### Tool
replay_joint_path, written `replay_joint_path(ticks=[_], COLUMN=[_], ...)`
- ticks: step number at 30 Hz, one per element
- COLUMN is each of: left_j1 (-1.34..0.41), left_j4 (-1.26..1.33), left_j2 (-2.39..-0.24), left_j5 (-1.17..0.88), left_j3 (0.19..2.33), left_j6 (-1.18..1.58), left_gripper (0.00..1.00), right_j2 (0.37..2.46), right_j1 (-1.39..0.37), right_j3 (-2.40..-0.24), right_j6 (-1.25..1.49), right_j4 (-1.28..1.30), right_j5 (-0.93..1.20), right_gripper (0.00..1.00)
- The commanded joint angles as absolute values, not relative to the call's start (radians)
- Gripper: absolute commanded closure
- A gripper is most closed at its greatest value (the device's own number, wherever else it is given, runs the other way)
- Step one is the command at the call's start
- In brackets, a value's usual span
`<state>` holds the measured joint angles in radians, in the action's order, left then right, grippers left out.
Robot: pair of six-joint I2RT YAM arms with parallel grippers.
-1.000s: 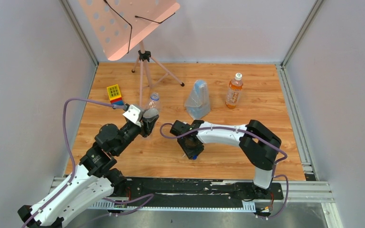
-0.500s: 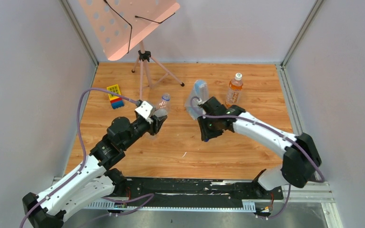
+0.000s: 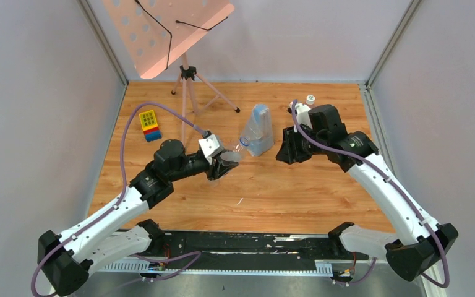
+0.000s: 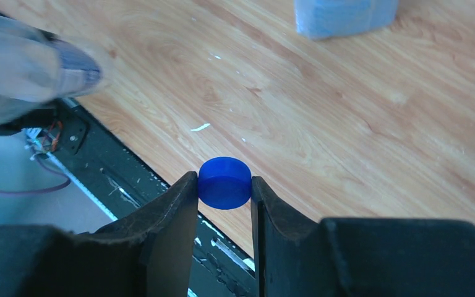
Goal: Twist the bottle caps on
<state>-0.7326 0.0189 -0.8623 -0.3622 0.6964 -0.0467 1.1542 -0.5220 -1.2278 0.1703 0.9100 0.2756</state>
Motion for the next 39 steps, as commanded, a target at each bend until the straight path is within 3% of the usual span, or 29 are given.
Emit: replay_joint_path(ticks=[1, 13, 23, 39], left_j1=[-0.732, -0.732, -0.732, -0.732], left_j4=[0.010, -0.265, -0.291, -0.323], left_j2=[-0.907, -0.963, -0.987, -1.011], left_j5=[-0.584, -0.708, -0.757, -0.824], left_j3=[0.777, 0.909, 0.941, 0.980], left_j6=[-0.130, -0.262, -0.260, -0.267], left_gripper=[0.50, 0.50, 0.51, 0.51], right_j2=[1.104, 1.083, 1.017, 1.066], right_j1=[-0.520, -0.521, -0.522, -0.560], right_j3=[-1.346, -1.400, -1.328, -1.290], right_j6=[0.082, 0.027, -0.058, -0.102], right_j4=[0.936, 0.848, 0.680, 0.652], right_j5=[0.408, 0.656, 0.860, 0.926], right_gripper=[0.89, 0.87, 0.87, 0.87])
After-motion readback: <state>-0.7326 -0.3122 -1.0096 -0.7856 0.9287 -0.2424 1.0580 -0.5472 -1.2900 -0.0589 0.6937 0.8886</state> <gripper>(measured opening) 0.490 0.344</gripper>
